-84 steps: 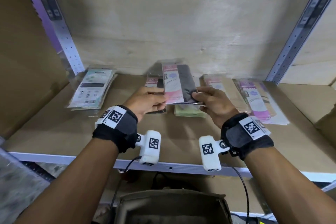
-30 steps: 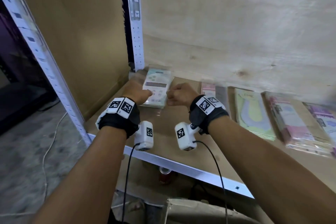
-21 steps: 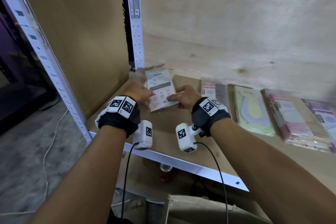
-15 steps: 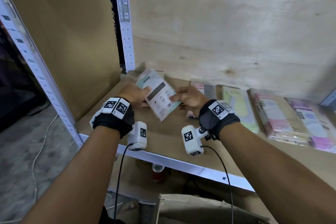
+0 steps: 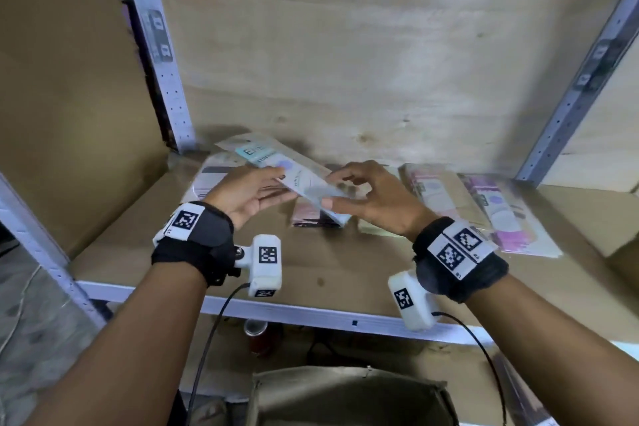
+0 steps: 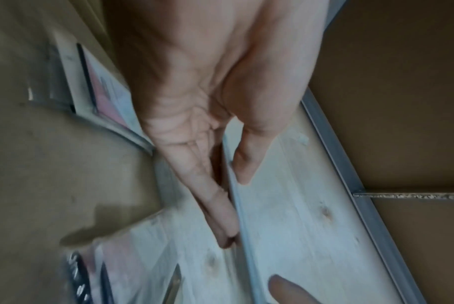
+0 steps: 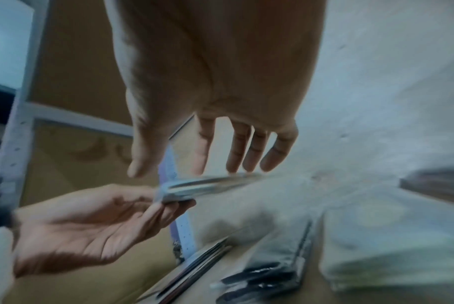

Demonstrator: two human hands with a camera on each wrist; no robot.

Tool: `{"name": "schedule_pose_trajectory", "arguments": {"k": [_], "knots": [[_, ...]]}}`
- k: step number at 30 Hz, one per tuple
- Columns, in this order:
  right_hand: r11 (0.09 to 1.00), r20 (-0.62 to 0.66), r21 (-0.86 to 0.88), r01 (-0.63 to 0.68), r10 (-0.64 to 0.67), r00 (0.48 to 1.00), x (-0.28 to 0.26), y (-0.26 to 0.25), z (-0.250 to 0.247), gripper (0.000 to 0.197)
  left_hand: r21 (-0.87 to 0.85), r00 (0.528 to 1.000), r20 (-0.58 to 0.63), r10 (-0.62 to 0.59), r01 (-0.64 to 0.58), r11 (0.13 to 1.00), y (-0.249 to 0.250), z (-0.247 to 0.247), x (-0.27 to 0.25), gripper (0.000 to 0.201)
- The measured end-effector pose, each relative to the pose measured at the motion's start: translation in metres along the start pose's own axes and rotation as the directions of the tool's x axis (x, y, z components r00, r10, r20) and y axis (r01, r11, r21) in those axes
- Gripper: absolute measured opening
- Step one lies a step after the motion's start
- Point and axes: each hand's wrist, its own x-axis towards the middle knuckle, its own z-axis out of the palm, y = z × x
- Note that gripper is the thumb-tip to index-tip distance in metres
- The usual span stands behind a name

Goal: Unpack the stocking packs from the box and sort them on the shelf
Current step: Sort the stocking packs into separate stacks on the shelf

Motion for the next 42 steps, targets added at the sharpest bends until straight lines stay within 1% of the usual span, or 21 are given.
{"name": "schedule_pose_trajectory", "arguments": {"k": [1,3,4,5,6,7,8,10,12,15,17,19,23,28,30,33,34,35,37,39,42], "knots": [[0.997,-0.102,0.04,-0.073,0.077,0.992,-0.006,0.009,-0.006,0.037,0.003,0.999,0.041,0.001,-0.002,1.0,-0.003,0.005,-0.001,0.034],[0.948,-0.281,0.194,-0.252,0.3,0.912,-0.019,0.027,-0.018,0.05,-0.02,0.995,0.095,0.03,-0.029,0.999,-0.009,0.016,-0.002,0.034],[0.881,-0.265,0.351,-0.318,0.42,0.868,-0.025,0.036,-0.024,0.06,-0.039,0.993,0.107,0.043,-0.039,0.998,-0.013,0.023,-0.003,0.034],[0.772,-0.164,0.52,-0.366,0.511,0.844,-0.032,0.044,-0.028,0.068,-0.054,0.992,0.119,0.047,-0.041,0.998,-0.017,0.031,-0.003,0.033],[0.637,-0.014,0.659,-0.4,0.542,0.84,-0.039,0.052,-0.032,0.069,-0.059,0.99,0.134,0.041,-0.034,0.998,-0.024,0.04,-0.003,0.032],[0.519,0.106,0.745,-0.419,0.528,0.842,-0.044,0.058,-0.034,0.062,-0.056,0.989,0.148,0.027,-0.019,0.998,-0.03,0.048,-0.002,0.031],[0.448,0.158,0.787,-0.423,0.517,0.841,-0.048,0.063,-0.036,0.052,-0.043,0.988,0.157,0.011,-0.005,0.999,-0.037,0.057,-0.002,0.029],[0.397,0.118,0.832,-0.387,0.555,0.823,-0.049,0.071,-0.039,0.037,-0.024,0.986,0.165,-0.003,0.007,1.0,-0.048,0.069,0.0,0.026],[0.37,0.069,0.864,-0.341,0.584,0.809,-0.046,0.075,-0.044,0.035,-0.053,0.987,0.159,0.008,0.0,0.999,-0.051,0.077,0.004,0.032],[0.41,-0.014,0.861,-0.301,0.611,0.792,-0.046,0.081,-0.053,0.028,-0.089,0.997,0.026,0.078,-0.075,0.993,-0.045,0.079,0.012,0.032],[0.469,-0.071,0.832,-0.296,0.62,0.782,-0.047,0.087,-0.058,0.019,-0.045,0.987,-0.061,0.149,-0.152,0.987,-0.037,0.076,0.015,0.025],[0.522,-0.103,0.799,-0.298,0.607,0.788,-0.049,0.091,-0.061,0.017,0.04,0.972,-0.098,0.212,-0.209,0.977,-0.031,0.075,0.014,0.019],[0.571,-0.141,0.776,-0.268,0.571,0.808,-0.053,0.093,-0.062,0.019,0.336,0.943,-0.191,0.271,-0.196,0.921,-0.03,0.08,0.014,0.046],[0.613,-0.173,0.738,-0.28,0.575,0.8,-0.054,0.088,-0.062,0.018,0.595,0.885,-0.241,0.398,-0.189,0.781,-0.035,0.085,0.019,0.044],[0.63,-0.188,0.717,-0.297,0.585,0.789,-0.054,0.085,-0.061,0.019,0.631,0.865,-0.263,0.428,-0.182,0.754,-0.033,0.087,0.02,0.047],[0.643,-0.199,0.694,-0.323,0.603,0.772,-0.053,0.082,-0.061,0.021,0.586,0.845,-0.284,0.452,-0.22,0.78,-0.033,0.085,0.026,0.059],[0.643,-0.2,0.693,-0.326,0.606,0.77,-0.053,0.081,-0.061,0.021,0.544,0.851,-0.291,0.437,-0.228,0.808,-0.034,0.085,0.027,0.06],[0.64,-0.197,0.695,-0.327,0.607,0.77,-0.053,0.08,-0.06,0.023,0.463,0.873,-0.301,0.383,-0.217,0.859,-0.035,0.086,0.028,0.059],[0.622,-0.176,0.712,-0.325,0.606,0.775,-0.054,0.078,-0.058,0.03,0.184,0.957,-0.24,0.163,-0.12,0.975,-0.036,0.087,0.027,0.05],[0.599,-0.153,0.736,-0.315,0.6,0.785,-0.055,0.077,-0.055,0.034,-0.043,0.993,-0.121,0.014,-0.019,0.999,-0.036,0.086,0.024,0.046],[0.574,-0.11,0.753,-0.321,0.59,0.8,-0.056,0.074,-0.051,0.034,-0.134,0.998,-0.042,0.042,-0.048,0.99,-0.034,0.083,0.022,0.045]]}}
